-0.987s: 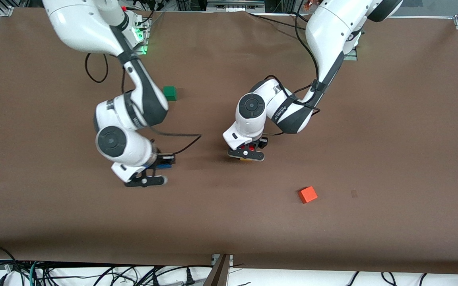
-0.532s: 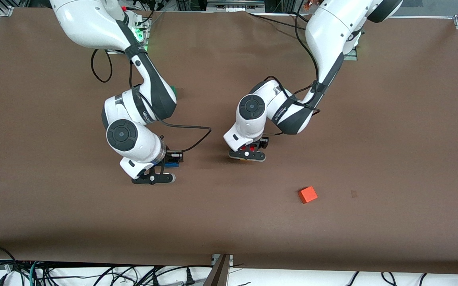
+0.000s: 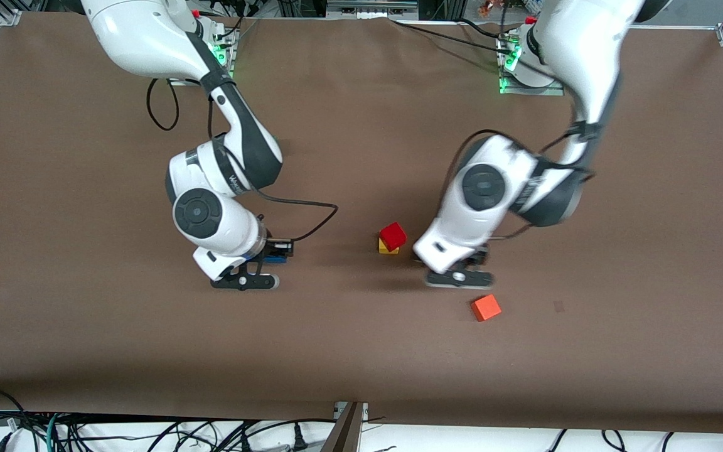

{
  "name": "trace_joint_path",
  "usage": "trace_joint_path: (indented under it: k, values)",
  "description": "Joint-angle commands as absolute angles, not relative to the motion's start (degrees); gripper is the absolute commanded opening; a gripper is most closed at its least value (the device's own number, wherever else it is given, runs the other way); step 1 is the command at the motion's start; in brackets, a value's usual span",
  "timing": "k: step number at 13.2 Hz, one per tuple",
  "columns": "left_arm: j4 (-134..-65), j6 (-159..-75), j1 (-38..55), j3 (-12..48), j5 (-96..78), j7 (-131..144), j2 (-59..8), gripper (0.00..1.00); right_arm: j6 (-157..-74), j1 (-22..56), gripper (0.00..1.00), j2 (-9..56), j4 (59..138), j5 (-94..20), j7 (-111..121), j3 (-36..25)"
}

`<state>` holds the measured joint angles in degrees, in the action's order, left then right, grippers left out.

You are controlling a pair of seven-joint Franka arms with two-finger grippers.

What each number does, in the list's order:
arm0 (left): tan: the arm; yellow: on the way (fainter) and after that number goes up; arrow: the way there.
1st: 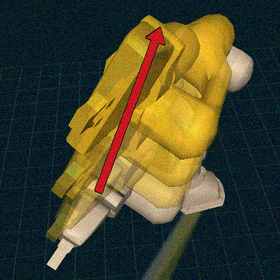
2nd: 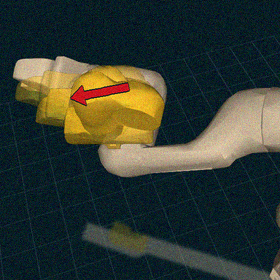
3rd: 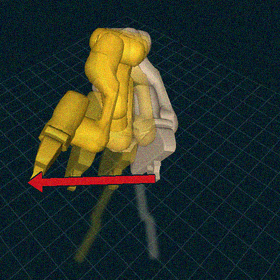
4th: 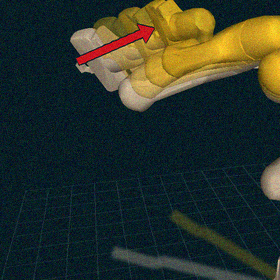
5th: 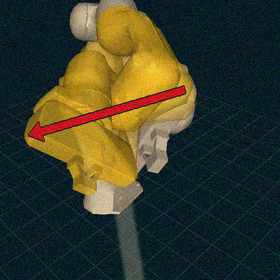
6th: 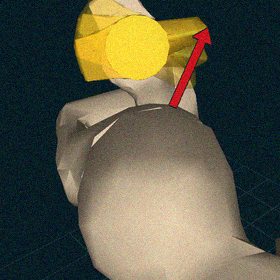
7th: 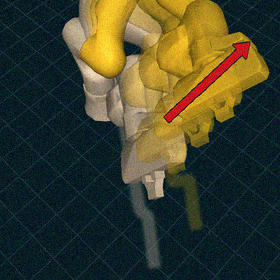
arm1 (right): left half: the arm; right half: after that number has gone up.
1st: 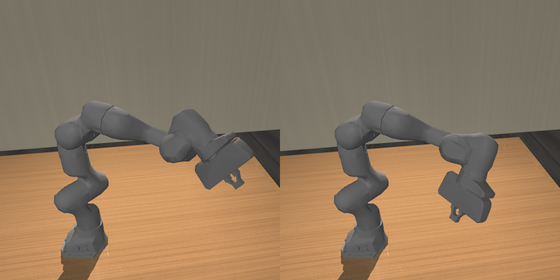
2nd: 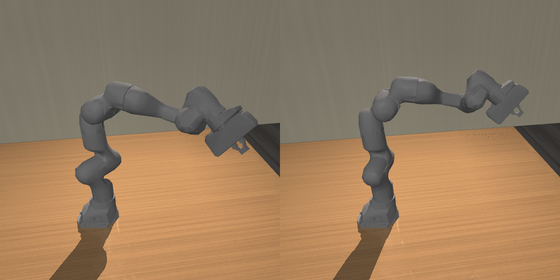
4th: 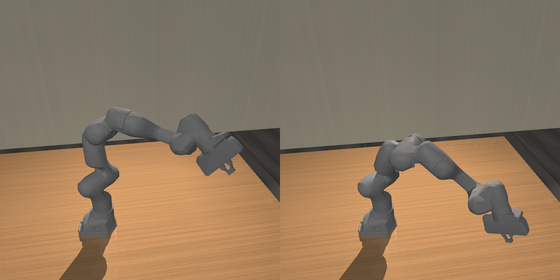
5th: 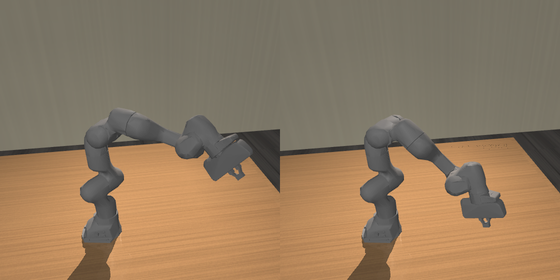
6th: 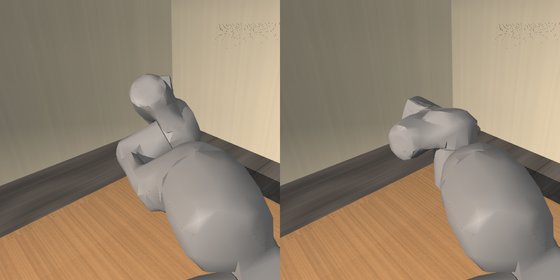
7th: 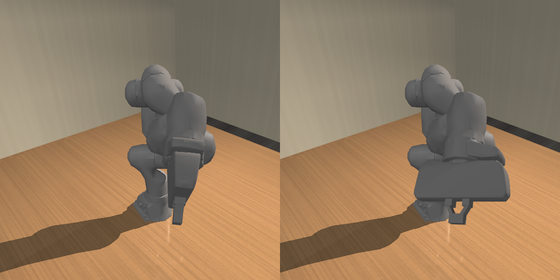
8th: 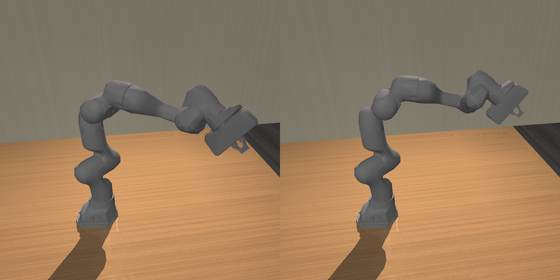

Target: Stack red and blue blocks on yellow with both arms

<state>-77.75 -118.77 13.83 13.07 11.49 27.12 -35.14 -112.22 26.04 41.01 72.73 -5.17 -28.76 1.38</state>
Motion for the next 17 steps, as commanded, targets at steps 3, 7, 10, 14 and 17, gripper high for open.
trace_joint_path:
  k: [3,7,10,14,17]
  values:
    - [-75.5,-107.4,6.3,14.3,11.7,20.4,-24.7,1.0,-111.8,32.5,0.39,45.1,63.9,-5.9,-45.1,2.3]
    - [-71.7,-94.9,1.0,14.3,10.3,19.1,-20.6,1.0,-115.7,38.7,0.39,48.1,59.7,-5.8,-60.5,2.3]
    - [-72.4,-89.1,-2.2,14.0,8.7,12.8,-18.6,1.0,-119.5,42.1,0.39,49.3,59.3,-5.6,-66.5,2.0]
    - [-72.4,-85.7,-6.8,13.8,8.4,11.9,-18.6,1.0,-122.2,44.0,0.39,50.6,59.2,-3.1,-66.6,1.5]
    - [-72.3,-85.4,-9.1,13.8,7.2,8.4,-18.5,1.0,-123.6,45.1,0.39,51.9,58.9,0.2,-66.3,1.5]
